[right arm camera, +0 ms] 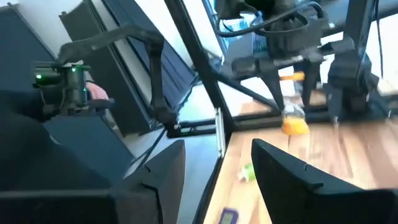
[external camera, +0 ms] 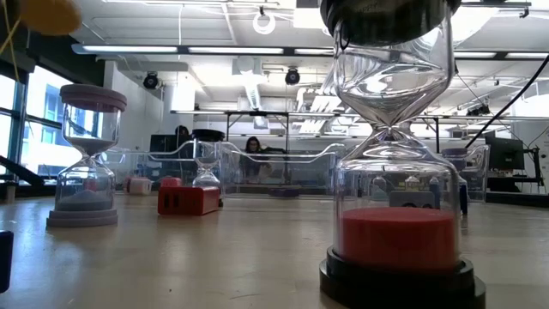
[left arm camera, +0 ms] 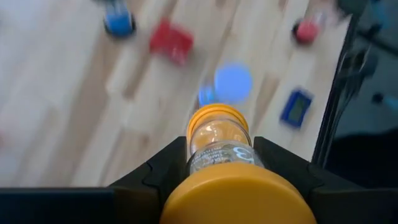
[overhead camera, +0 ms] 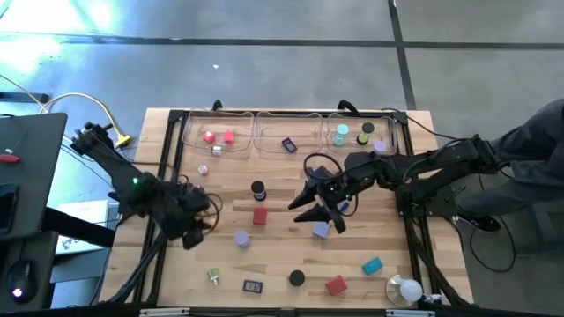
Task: Pick & Place Office items
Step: Put the yellow hourglass into the right transparent bin
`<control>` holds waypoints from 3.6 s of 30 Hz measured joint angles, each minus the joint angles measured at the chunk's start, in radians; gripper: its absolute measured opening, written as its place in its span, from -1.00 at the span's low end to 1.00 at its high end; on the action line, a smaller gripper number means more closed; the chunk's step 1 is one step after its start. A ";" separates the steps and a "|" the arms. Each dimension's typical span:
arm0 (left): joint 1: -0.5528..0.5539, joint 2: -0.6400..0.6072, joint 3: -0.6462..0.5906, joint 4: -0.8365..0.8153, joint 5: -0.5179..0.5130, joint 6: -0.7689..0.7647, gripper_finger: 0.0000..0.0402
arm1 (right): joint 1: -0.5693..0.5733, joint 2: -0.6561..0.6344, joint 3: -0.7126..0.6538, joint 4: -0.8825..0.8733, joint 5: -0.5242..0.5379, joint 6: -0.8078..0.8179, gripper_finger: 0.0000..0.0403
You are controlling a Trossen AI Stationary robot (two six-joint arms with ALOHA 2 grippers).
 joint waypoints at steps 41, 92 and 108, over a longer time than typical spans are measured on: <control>0.566 -0.002 0.001 1.014 0.030 1.500 -0.17 | -0.187 0.000 0.000 0.161 0.333 0.409 0.89; 0.634 0.135 0.000 1.195 0.119 1.481 -0.16 | -0.250 0.000 0.002 0.112 0.146 0.391 -0.14; 0.522 0.108 0.002 1.243 0.113 1.328 -0.14 | -0.256 -0.032 -0.002 -0.183 0.249 0.364 -0.14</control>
